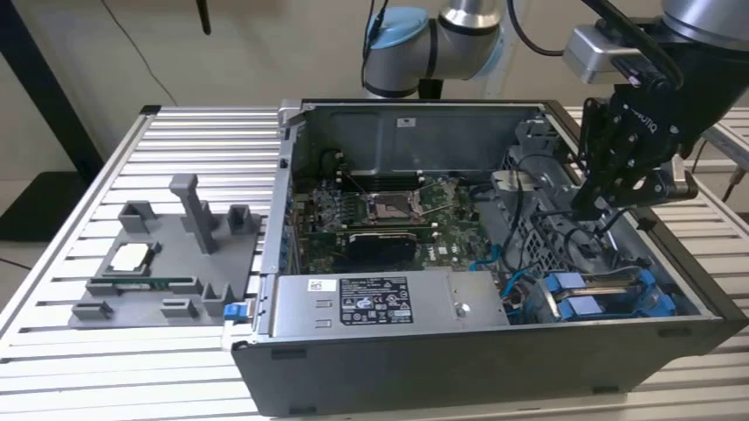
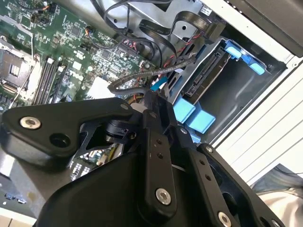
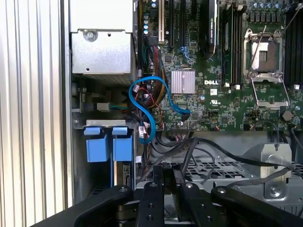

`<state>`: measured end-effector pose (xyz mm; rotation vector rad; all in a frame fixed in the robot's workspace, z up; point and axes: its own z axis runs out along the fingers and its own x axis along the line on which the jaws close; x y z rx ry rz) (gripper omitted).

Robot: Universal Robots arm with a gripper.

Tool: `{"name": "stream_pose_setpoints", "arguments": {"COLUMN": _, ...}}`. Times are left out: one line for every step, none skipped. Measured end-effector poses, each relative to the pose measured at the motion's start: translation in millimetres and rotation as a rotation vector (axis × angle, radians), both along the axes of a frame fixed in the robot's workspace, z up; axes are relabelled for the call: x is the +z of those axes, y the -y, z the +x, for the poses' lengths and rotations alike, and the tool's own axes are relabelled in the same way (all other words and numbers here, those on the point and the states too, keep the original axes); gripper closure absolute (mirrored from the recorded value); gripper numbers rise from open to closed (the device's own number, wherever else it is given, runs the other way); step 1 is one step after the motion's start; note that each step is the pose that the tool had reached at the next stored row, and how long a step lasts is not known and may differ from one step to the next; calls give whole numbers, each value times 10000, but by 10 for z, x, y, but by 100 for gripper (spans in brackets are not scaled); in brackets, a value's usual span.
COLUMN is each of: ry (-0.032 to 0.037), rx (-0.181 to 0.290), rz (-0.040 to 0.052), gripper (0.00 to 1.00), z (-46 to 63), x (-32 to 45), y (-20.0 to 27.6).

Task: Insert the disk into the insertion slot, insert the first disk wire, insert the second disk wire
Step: 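Insert the first disk wire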

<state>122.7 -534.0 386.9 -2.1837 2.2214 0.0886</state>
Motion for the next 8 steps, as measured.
{"name": "stream_pose_setpoints", "arguments": {"ry": 0, "rx": 0, "rz": 0, "gripper": 81, "z": 0, "x": -2, "y": 0}}
{"name": "stream_pose_setpoints", "arguments": {"ry": 0, "rx": 0, "rz": 1, "gripper": 81, "z": 0, "x": -7, "y": 0}}
{"name": "stream_pose_setpoints", "arguments": {"ry": 0, "rx": 0, "rz": -1, "gripper": 81, "z": 0, "x": -11, "y": 0}}
{"name": "stream_pose_setpoints", "arguments": {"ry": 0, "rx": 0, "rz": -2, "gripper": 81, "z": 0, "x": -12, "y": 0}}
{"name": "stream_pose_setpoints", "arguments": {"ry": 0, "rx": 0, "rz": -4, "gripper": 81, "z": 0, "x": -12, "y": 0}}
{"name": "stream_pose_setpoints", "arguments": {"ry": 0, "rx": 0, "rz": -2, "gripper": 81, "z": 0, "x": -14, "y": 0}}
{"name": "stream_pose_setpoints", "arguments": {"ry": 0, "rx": 0, "rz": -2, "gripper": 81, "z": 0, "x": -14, "y": 0}}
{"name": "stream_pose_setpoints", "arguments": {"ry": 0, "rx": 0, "rz": -3, "gripper": 81, "z": 0, "x": -14, "y": 0}}
